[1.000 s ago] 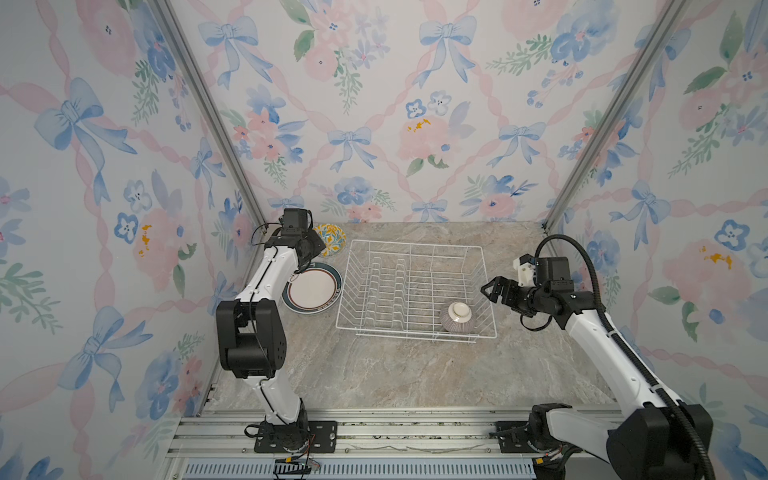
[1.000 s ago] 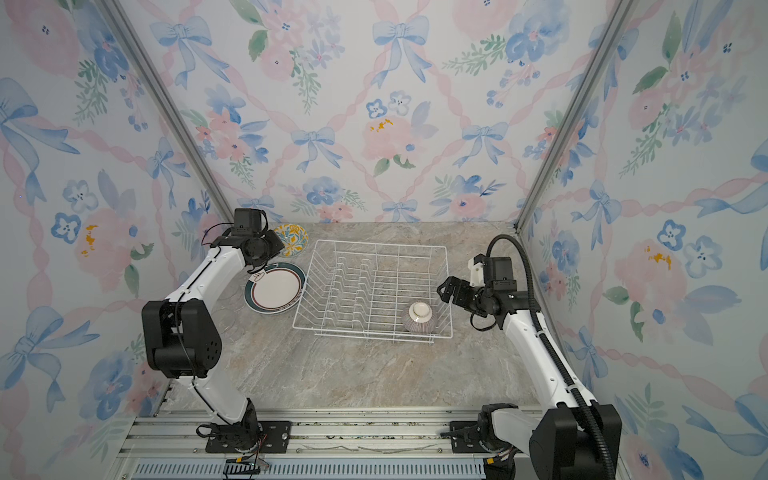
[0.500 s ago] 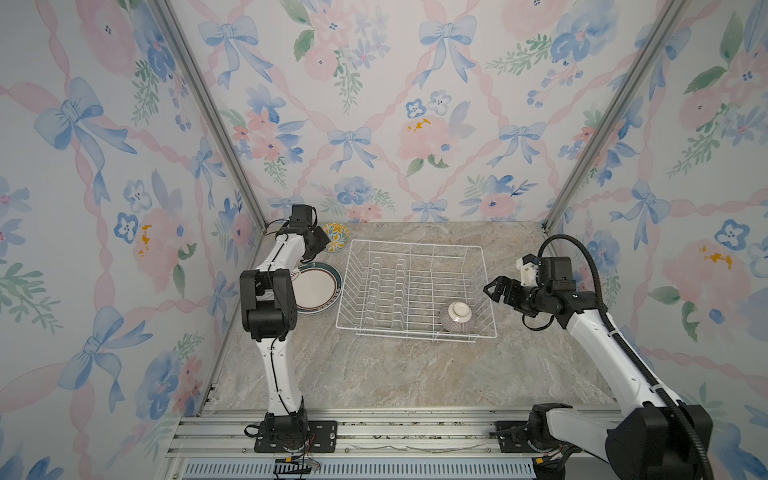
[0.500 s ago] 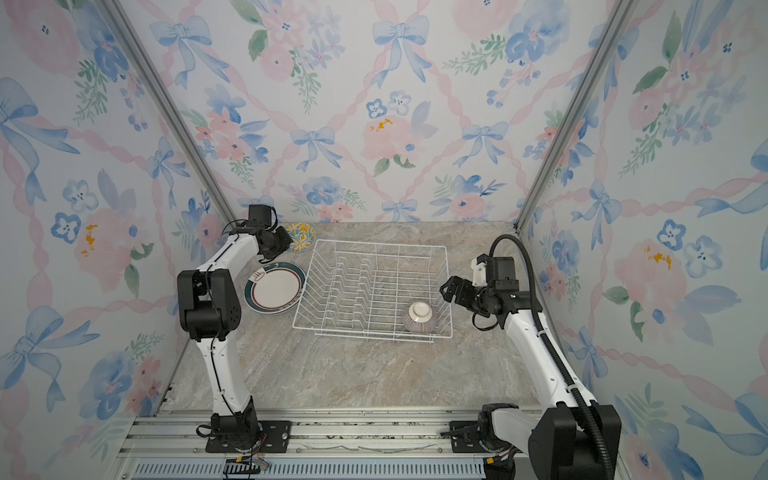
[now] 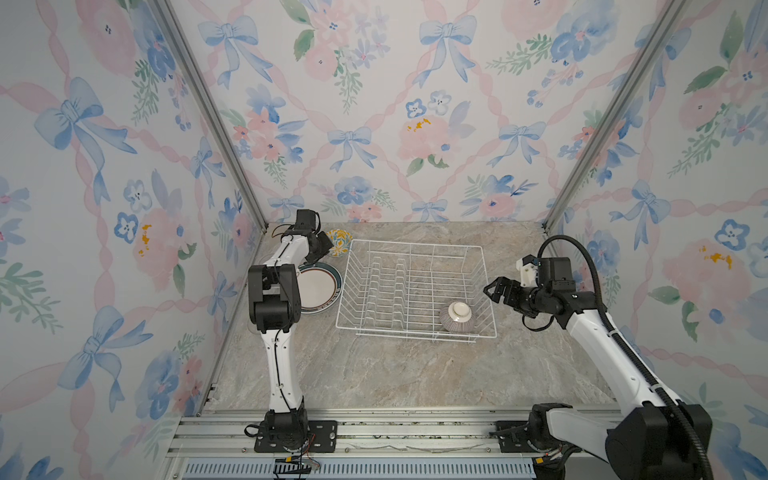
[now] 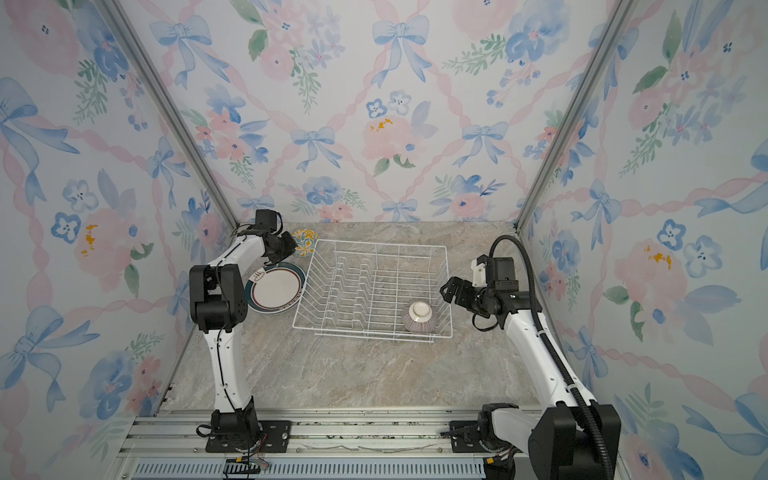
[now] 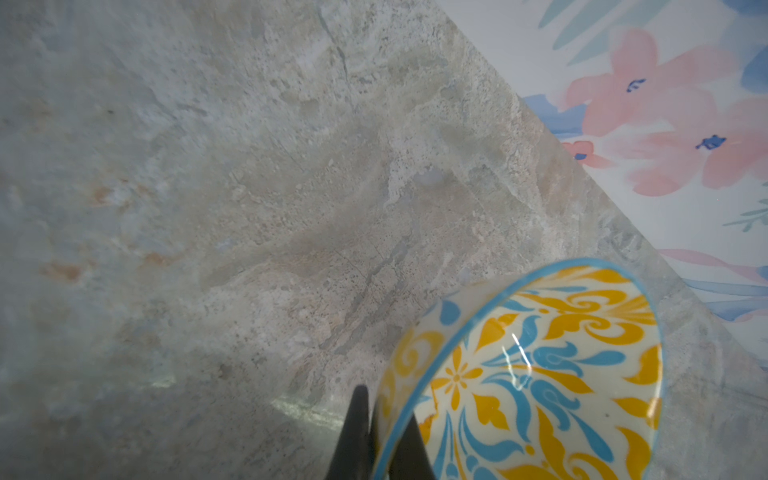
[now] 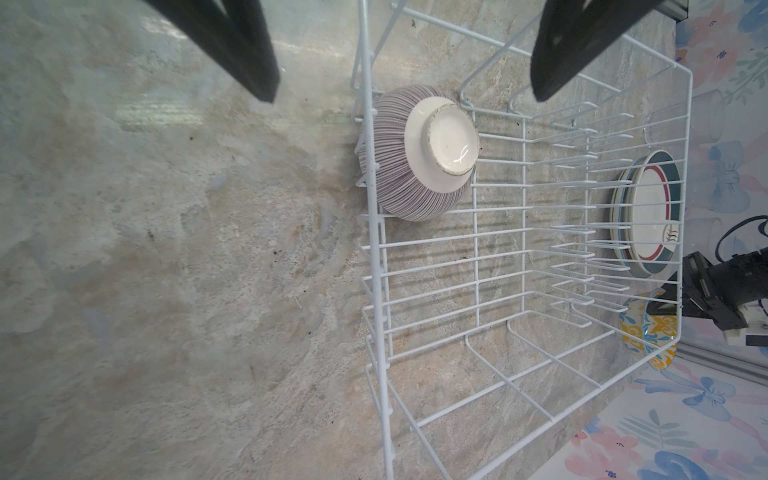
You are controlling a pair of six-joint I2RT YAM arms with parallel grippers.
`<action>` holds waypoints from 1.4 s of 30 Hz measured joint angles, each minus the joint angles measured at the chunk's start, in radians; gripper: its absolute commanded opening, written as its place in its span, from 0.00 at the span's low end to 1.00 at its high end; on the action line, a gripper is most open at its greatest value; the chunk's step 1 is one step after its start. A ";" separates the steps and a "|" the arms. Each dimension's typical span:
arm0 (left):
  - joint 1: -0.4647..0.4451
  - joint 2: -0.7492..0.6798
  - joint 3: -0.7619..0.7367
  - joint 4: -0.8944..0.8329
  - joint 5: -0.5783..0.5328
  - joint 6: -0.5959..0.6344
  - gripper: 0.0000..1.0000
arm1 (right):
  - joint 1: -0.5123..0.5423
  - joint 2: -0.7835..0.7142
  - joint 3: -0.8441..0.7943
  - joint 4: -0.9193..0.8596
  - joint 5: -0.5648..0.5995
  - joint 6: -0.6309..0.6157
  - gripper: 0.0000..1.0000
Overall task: Unload the mixed dishes from the dish rack
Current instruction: 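Lower the bowl onto the table beyond the plates and open the left gripper, then move the left gripper back over the rack toward the purple-striped bowl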
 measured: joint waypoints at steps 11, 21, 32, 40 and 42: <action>0.001 0.011 0.012 0.020 0.029 0.024 0.58 | 0.000 0.009 0.000 -0.002 0.004 0.001 0.97; -0.006 -0.087 -0.027 0.023 0.021 0.029 0.98 | 0.000 0.009 0.001 -0.003 0.004 0.005 0.97; -0.089 -0.370 -0.195 0.035 -0.007 0.033 0.98 | 0.000 0.007 0.001 -0.003 0.000 0.008 0.97; -0.200 -0.568 -0.353 0.035 -0.087 0.045 0.98 | 0.000 -0.039 0.000 -0.003 -0.008 0.015 0.97; -0.242 -0.612 -0.389 0.037 -0.108 0.048 0.98 | 0.000 -0.048 0.000 -0.003 -0.018 0.015 0.97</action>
